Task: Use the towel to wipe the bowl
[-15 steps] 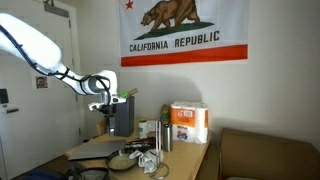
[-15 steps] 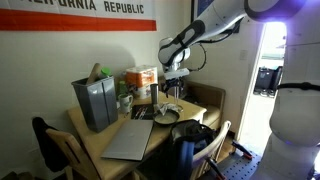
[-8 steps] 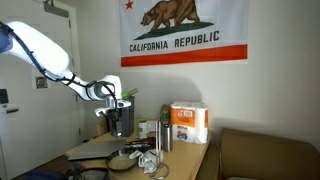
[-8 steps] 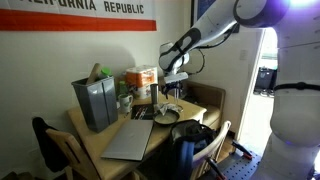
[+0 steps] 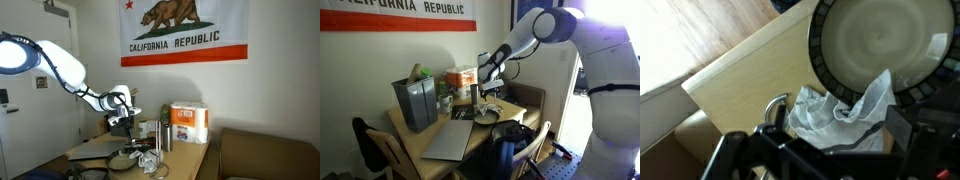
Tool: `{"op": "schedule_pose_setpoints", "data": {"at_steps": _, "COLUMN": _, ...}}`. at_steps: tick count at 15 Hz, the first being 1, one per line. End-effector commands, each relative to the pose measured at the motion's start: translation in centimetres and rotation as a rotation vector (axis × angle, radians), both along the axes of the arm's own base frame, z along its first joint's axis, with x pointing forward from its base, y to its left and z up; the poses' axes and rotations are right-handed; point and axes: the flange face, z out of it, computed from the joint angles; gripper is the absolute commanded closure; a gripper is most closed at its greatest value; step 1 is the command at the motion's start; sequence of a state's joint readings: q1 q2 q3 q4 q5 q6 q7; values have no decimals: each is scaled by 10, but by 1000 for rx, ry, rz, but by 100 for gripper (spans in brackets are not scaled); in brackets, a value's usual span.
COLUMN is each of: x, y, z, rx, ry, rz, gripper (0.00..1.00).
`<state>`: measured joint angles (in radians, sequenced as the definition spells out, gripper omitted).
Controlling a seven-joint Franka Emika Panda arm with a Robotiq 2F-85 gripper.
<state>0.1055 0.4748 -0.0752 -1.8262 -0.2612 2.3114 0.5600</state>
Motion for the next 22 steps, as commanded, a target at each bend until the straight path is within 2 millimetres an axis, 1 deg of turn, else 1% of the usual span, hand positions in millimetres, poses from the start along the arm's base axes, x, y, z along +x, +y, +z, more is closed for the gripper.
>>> {"op": "schedule_pose_setpoints", "data": {"at_steps": 1, "x": 29, "y": -11, "z": -19, "rx": -46, "ry": -59, "rz": -56, "gripper": 0}}
{"op": "schedule_pose_setpoints", "data": {"at_steps": 5, "x": 50, "y": -30, "z": -41, "rx": -59, "ry": -108, "rz": -119, "gripper": 0}}
{"op": "schedule_pose_setpoints", "data": {"at_steps": 9, "x": 61, "y": -40, "z": -66, "rx": -74, "ry": -130, "rz": -175, "gripper": 0}}
{"op": "schedule_pose_setpoints", "data": {"at_steps": 12, "x": 63, "y": -39, "z": -85, "rx": -78, "ry": -124, "rz": -197, "gripper": 0}}
{"op": "schedule_pose_setpoints", "data": {"at_steps": 15, "x": 64, "y": -34, "z": -98, "rx": -83, "ry": -123, "rz": -209, "gripper": 0}}
{"op": "schedule_pose_setpoints", "data": {"at_steps": 19, "x": 68, "y": -30, "z": -104, "rx": -92, "ry": -137, "rz": -235, "gripper": 0}}
{"op": "schedule_pose_setpoints", "data": {"at_steps": 22, "x": 67, "y": -32, "z": -109, "rx": -99, "ry": -136, "rz": -240, "gripper": 0}}
